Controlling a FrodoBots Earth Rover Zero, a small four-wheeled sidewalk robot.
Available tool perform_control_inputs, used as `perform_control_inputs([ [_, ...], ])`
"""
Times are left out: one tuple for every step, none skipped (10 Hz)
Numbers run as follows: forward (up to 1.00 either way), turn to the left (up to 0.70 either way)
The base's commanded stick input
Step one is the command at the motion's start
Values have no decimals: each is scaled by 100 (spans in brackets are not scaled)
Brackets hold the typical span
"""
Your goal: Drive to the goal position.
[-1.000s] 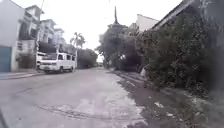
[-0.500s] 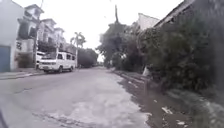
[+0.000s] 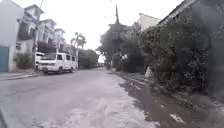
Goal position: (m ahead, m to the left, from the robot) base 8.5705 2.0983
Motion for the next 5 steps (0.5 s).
perform_control_inputs([
  [50,0],
  [50,0],
  [50,0],
  [50,0],
  [50,0],
])
